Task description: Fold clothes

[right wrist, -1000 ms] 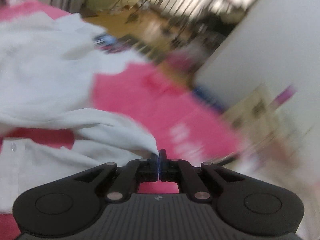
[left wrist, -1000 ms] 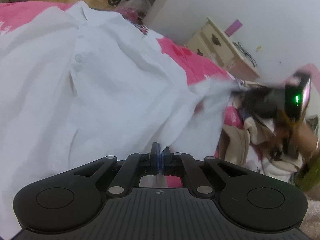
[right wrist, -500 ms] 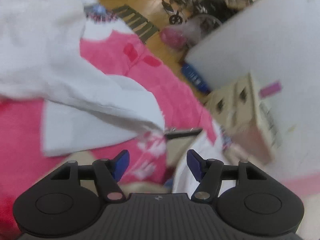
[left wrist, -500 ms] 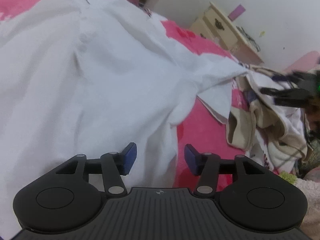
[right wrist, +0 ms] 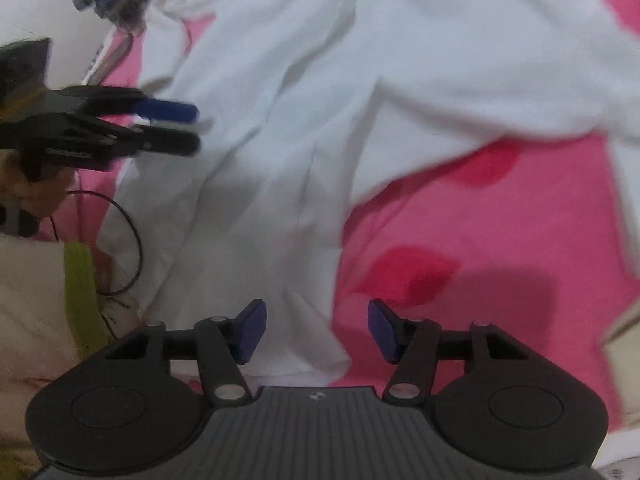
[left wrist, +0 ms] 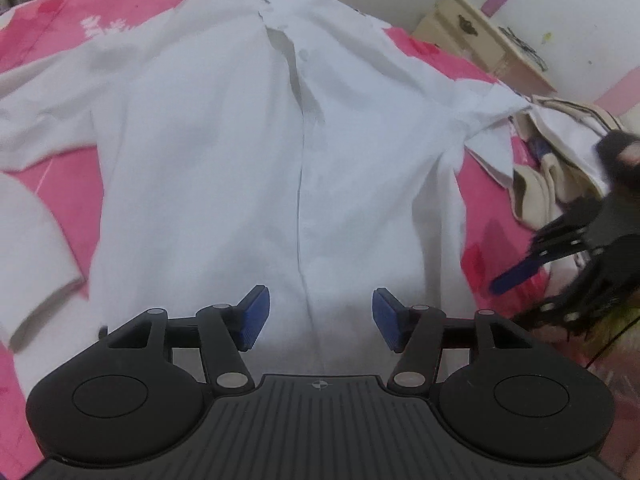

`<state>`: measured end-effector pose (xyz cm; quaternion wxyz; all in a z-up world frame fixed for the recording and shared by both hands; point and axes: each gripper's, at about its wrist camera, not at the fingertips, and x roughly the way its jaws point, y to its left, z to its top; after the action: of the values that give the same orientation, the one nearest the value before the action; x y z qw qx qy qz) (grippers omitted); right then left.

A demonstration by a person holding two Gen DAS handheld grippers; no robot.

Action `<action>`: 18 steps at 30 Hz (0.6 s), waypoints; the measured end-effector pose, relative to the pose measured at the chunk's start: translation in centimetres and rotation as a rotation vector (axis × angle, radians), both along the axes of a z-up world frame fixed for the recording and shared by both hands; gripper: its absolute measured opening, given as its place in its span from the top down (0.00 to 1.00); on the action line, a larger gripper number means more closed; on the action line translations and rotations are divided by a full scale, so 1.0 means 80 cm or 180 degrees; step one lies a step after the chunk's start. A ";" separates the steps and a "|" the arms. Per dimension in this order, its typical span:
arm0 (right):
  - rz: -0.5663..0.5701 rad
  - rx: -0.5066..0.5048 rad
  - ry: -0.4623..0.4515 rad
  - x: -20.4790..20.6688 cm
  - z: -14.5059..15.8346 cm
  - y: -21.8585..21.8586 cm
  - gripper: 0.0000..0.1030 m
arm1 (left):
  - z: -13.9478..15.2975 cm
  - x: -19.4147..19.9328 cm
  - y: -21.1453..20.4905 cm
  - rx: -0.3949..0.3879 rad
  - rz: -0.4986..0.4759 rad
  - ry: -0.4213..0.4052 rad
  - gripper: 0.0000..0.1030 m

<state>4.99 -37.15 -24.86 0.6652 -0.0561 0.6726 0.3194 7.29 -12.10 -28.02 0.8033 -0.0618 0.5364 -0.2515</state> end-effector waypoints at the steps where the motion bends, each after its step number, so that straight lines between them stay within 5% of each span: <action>1: 0.0004 -0.0028 0.0045 -0.004 -0.011 0.005 0.47 | -0.001 -0.004 0.002 -0.0019 -0.0037 -0.0012 0.45; 2: 0.0009 -0.0056 0.0089 -0.007 -0.022 0.010 0.50 | -0.002 -0.007 0.004 -0.0038 -0.0075 -0.0024 0.45; 6: -0.0286 -0.0253 0.0213 -0.021 -0.014 -0.008 0.97 | -0.006 -0.019 0.005 -0.0046 -0.0170 -0.0062 0.45; 13: -0.1114 -0.0563 0.0485 -0.062 0.027 -0.058 0.98 | -0.014 -0.040 -0.002 -0.0070 -0.0367 -0.0119 0.45; 18: -0.2163 -0.0653 0.0823 -0.102 0.003 -0.084 0.96 | -0.024 -0.054 -0.019 0.0063 -0.0587 -0.0169 0.45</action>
<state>-3.18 -43.88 -24.60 0.6337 0.1447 0.7598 0.0160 3.01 -13.63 -29.98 0.7912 0.0024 0.5208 -0.3206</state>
